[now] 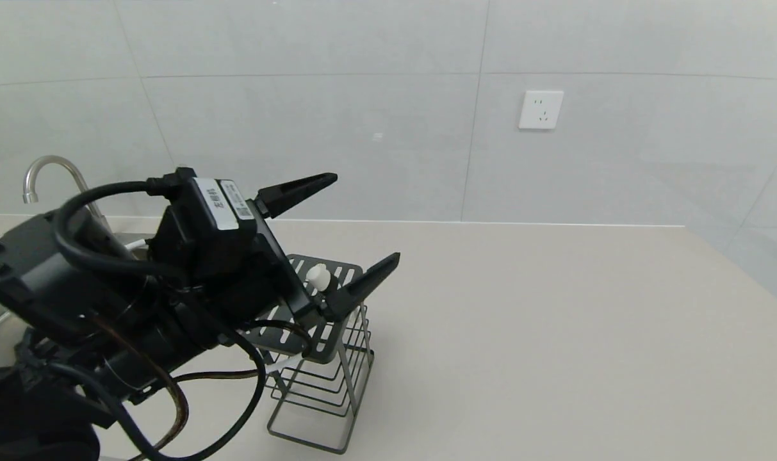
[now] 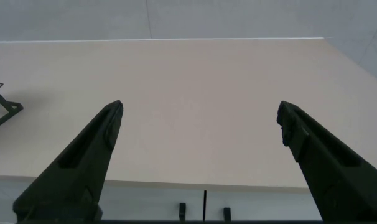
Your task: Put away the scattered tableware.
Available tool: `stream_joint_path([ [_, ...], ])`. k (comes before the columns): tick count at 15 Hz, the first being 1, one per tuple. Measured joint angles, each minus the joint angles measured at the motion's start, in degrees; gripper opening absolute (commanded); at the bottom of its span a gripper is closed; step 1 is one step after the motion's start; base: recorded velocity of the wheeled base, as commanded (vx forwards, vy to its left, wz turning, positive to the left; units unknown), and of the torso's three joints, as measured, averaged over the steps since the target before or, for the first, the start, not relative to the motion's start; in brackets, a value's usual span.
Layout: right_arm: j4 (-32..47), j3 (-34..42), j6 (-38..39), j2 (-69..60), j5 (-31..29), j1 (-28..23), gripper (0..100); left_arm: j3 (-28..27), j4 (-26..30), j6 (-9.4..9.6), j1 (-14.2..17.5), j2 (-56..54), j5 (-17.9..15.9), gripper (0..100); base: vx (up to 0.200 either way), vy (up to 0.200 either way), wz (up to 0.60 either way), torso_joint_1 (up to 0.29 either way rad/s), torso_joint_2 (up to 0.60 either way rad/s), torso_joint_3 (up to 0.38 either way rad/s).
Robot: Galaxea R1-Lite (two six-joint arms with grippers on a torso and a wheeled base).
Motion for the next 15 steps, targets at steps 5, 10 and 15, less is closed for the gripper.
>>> stream_joint_path([
  [5,0.0,0.0,0.0,0.0,0.0,0.0,100,-1.3,0.6,-2.93,6.2,-5.0,-4.6,100,0.0,0.0,0.0,0.0,0.0,0.0],
  [10,0.0,0.0,0.0,0.0,0.0,0.0,100,-1.0,0.0,-16.35,17.1,-9.8,-7.3,100,0.0,0.0,0.0,0.0,0.0,0.0],
  [15,0.0,0.0,0.0,0.0,0.0,0.0,100,0.2,0.0,-22.2,28.3,-16.5,-7.4,100,0.0,0.0,0.0,0.0,0.0,0.0],
])
